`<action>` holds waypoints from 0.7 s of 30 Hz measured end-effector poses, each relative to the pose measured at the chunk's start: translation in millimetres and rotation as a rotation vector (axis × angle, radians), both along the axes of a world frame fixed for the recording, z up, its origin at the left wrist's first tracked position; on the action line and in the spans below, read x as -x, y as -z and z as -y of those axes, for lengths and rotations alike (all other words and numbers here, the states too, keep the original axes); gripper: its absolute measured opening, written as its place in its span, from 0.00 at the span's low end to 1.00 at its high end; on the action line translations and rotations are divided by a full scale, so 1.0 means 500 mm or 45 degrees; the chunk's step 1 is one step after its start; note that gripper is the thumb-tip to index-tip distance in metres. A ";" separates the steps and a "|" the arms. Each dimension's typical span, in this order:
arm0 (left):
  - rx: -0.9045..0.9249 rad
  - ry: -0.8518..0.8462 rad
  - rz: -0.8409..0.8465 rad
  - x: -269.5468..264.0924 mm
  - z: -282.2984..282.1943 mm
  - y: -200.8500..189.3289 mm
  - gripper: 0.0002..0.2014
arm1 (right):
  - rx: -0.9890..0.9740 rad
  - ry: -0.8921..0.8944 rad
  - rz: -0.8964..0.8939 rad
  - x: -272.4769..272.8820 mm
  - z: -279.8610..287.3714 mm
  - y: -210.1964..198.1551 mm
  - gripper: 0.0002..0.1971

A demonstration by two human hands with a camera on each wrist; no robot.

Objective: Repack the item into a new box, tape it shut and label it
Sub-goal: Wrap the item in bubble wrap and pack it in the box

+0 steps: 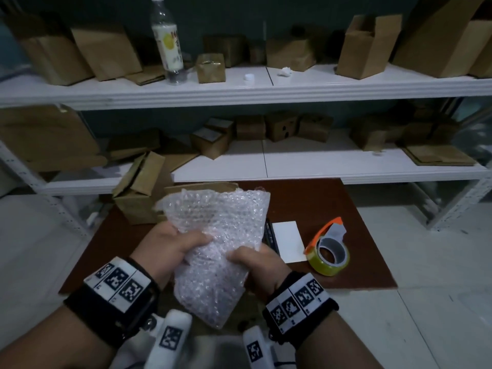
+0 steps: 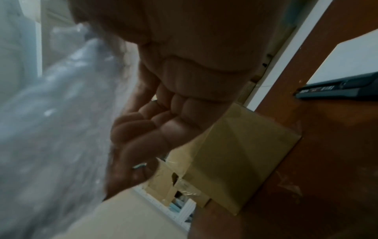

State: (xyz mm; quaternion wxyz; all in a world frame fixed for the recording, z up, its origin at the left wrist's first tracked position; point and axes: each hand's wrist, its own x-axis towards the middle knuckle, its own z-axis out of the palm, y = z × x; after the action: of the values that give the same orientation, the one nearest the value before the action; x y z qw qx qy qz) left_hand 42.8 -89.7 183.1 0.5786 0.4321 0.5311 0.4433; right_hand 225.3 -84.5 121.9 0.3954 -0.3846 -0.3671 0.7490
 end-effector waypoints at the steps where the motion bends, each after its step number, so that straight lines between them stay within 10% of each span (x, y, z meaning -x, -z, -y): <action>1: -0.041 -0.021 -0.032 0.002 -0.001 -0.001 0.18 | -0.050 0.001 0.015 0.000 0.000 -0.001 0.21; 9: -0.007 -0.010 0.306 0.011 0.006 0.017 0.20 | -0.178 0.149 0.043 -0.035 -0.003 -0.007 0.12; 13: 0.046 -0.094 0.341 0.017 0.011 0.017 0.04 | -0.123 0.172 0.157 -0.041 -0.007 -0.025 0.13; 17: 0.258 -0.041 0.516 0.027 0.018 0.012 0.17 | 0.001 0.135 0.146 -0.047 -0.013 -0.029 0.14; 21: 0.168 -0.065 0.228 0.021 0.017 0.020 0.20 | -0.034 0.111 0.121 -0.035 -0.011 -0.020 0.08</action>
State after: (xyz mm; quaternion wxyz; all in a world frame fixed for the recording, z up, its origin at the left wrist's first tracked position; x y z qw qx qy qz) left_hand 32.2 -98.4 173.3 0.6396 0.3381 0.5160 0.4587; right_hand 242.8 -79.0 132.1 0.4148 -0.4300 -0.3785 0.7070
